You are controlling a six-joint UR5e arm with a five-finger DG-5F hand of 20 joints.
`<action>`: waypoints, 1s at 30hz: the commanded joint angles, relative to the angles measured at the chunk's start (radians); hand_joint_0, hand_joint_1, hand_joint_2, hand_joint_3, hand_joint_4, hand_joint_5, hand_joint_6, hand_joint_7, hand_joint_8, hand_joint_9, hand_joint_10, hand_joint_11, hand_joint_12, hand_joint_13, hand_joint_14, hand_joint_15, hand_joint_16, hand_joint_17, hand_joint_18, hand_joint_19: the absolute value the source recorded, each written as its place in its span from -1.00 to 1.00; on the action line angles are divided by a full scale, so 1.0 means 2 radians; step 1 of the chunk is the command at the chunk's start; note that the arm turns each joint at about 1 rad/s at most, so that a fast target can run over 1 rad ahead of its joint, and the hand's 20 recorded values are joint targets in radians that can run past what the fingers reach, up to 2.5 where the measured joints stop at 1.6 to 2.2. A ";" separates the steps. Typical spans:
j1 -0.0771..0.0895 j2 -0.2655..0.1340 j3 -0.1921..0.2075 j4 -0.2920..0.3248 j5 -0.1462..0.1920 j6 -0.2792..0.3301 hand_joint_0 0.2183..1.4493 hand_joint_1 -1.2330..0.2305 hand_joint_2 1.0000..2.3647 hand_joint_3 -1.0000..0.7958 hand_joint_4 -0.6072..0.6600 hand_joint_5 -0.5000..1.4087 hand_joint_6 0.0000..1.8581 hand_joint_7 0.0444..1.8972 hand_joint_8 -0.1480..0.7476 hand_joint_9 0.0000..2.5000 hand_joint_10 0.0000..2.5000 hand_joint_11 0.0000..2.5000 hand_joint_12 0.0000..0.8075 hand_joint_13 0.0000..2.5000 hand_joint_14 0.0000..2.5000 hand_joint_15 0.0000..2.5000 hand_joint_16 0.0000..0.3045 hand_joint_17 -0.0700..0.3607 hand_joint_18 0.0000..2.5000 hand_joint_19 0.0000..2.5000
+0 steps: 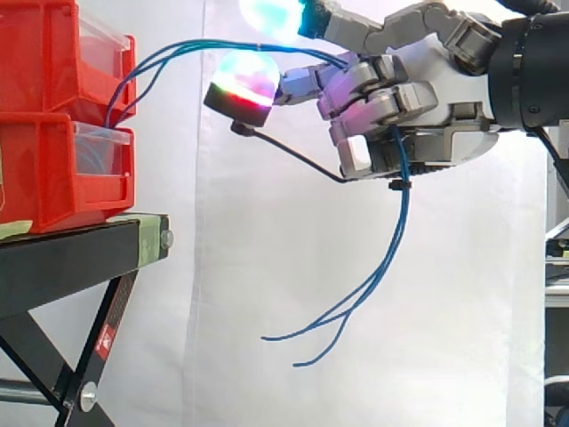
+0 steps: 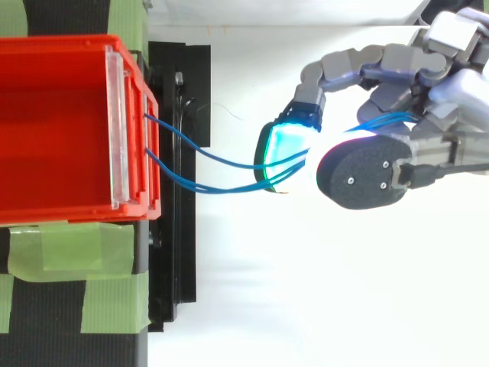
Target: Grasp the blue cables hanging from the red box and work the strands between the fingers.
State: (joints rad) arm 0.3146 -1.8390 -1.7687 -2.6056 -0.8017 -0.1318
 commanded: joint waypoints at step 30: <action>0.000 0.001 0.000 0.027 0.007 -0.028 0.10 -0.34 -0.97 -0.17 0.04 -0.22 -0.08 0.01 0.43 0.02 1.00 0.97 0.60 0.43 1.00 0.13 0.63 0.19 0.94 -0.59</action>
State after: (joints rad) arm 0.3146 -1.8387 -1.7687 -2.5547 -0.7848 -0.1852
